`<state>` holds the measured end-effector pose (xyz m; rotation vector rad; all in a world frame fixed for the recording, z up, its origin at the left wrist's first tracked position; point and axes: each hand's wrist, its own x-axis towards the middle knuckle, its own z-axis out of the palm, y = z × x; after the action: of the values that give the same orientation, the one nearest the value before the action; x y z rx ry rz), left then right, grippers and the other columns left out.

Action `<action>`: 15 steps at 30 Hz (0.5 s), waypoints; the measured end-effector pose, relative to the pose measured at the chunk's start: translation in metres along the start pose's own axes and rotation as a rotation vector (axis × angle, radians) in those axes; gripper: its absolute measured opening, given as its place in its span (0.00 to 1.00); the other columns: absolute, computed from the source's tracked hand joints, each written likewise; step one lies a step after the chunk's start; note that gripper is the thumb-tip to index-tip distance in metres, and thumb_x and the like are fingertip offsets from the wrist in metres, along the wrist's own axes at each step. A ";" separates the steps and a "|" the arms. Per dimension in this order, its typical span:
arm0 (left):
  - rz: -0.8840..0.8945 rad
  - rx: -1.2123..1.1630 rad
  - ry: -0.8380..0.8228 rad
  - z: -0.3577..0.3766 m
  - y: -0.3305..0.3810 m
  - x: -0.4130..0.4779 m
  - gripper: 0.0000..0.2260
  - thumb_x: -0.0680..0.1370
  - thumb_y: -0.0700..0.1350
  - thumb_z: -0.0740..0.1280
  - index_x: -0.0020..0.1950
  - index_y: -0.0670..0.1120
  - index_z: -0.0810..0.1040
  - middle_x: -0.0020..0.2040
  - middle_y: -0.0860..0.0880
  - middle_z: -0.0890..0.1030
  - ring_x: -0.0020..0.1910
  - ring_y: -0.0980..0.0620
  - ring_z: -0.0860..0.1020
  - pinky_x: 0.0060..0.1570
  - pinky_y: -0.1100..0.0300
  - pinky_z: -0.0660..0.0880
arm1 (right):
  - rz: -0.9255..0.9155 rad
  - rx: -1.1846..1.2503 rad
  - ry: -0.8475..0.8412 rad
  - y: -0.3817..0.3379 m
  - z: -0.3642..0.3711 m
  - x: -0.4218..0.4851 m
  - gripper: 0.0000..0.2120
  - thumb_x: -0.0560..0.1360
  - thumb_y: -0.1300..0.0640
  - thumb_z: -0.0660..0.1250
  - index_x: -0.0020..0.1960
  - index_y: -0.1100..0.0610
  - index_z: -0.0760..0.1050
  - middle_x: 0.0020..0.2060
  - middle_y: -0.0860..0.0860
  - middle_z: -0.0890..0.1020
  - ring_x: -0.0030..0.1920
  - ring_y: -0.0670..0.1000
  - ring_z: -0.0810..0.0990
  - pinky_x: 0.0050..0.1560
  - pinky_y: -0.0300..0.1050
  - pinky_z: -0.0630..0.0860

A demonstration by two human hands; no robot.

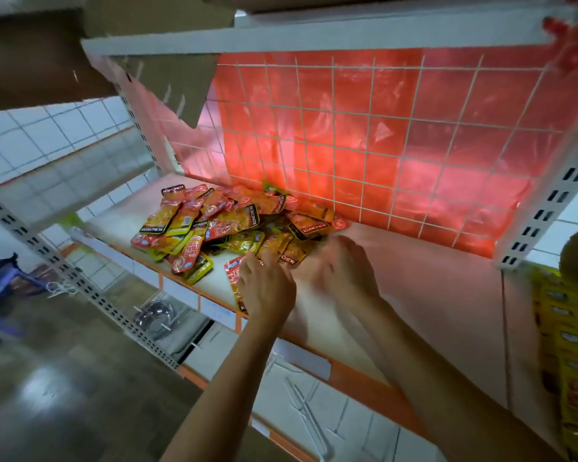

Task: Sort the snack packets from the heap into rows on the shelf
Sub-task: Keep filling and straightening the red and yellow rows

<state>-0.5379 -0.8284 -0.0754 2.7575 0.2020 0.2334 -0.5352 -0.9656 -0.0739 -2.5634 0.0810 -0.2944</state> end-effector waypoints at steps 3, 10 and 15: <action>-0.061 0.052 -0.006 -0.002 -0.018 0.011 0.19 0.80 0.48 0.60 0.68 0.43 0.65 0.69 0.37 0.65 0.71 0.39 0.62 0.65 0.46 0.67 | -0.014 0.008 0.034 -0.011 0.011 0.024 0.21 0.77 0.59 0.61 0.69 0.57 0.68 0.65 0.56 0.73 0.64 0.58 0.70 0.62 0.50 0.69; -0.095 0.175 -0.116 0.000 -0.036 0.014 0.23 0.79 0.59 0.59 0.72 0.52 0.64 0.70 0.35 0.64 0.68 0.36 0.64 0.65 0.47 0.64 | -0.011 -0.101 0.164 -0.019 0.033 0.075 0.14 0.77 0.54 0.61 0.60 0.57 0.76 0.56 0.57 0.79 0.58 0.60 0.74 0.58 0.51 0.69; -0.055 0.078 -0.014 -0.002 -0.036 0.015 0.21 0.77 0.57 0.64 0.68 0.51 0.68 0.63 0.43 0.69 0.59 0.42 0.71 0.54 0.53 0.71 | 0.054 -0.074 0.051 -0.019 0.040 0.109 0.21 0.76 0.51 0.63 0.68 0.55 0.68 0.63 0.58 0.74 0.64 0.60 0.71 0.60 0.55 0.69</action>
<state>-0.5277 -0.7923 -0.0850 2.8251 0.2892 0.1960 -0.4204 -0.9416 -0.0762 -2.6228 0.1829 -0.3420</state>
